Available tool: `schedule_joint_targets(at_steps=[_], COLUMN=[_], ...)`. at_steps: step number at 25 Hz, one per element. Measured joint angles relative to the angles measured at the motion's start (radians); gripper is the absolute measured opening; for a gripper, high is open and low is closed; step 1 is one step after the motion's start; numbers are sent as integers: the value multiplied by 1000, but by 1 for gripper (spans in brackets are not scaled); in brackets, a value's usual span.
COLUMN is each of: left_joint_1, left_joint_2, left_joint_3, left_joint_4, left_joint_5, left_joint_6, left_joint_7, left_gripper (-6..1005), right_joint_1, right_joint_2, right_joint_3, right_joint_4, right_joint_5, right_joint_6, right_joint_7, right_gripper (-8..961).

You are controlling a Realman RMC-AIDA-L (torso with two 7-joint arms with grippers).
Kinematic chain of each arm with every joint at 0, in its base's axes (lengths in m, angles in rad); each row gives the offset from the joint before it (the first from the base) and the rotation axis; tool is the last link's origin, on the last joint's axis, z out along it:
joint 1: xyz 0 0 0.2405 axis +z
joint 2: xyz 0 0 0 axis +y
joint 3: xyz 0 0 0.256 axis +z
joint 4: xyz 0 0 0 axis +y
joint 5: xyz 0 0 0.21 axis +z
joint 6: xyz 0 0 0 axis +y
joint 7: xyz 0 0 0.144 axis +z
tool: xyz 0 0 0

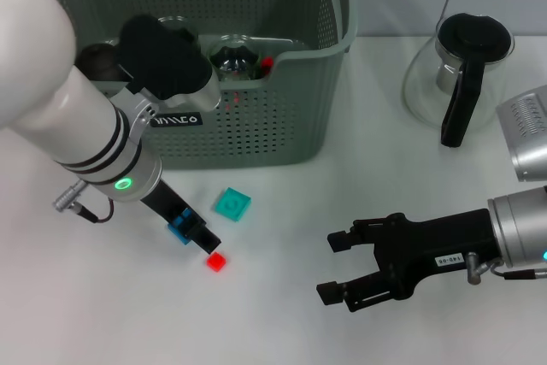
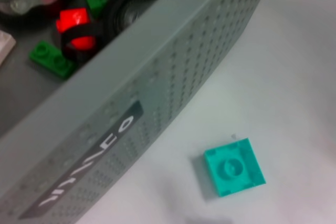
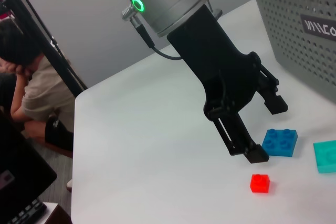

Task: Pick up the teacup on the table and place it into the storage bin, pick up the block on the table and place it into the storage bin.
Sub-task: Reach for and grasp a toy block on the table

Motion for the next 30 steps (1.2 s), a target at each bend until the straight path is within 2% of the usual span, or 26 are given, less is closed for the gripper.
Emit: schedule_joint_targets(at_steps=[6,17,22,30], left_joint_1=[-21,-43,-48,-65], left_joint_2=[-2,-2,-2,-2], left_joint_3=[31,35,38,40], left_joint_4=[-34,-80,-111,-158], left_joint_5=[17,42,61,69], left_joint_6=[-25,-57,-88,-111], left_joint_7=[-25,-26,-31,-38], left_gripper=[927,883,675,678], right_joint_1=[10,8,3,1], right_joint_2=[1,1,2,2], right_joint_3=[0,0,0,0], right_joint_4=[2,4,4,7], right_joint_5=[-16,-24,-24,-24], right_joint_6=[12,21,22,22], right_joint_7=[-3,-7,-13,-13], right_gripper=[942,941,942,942])
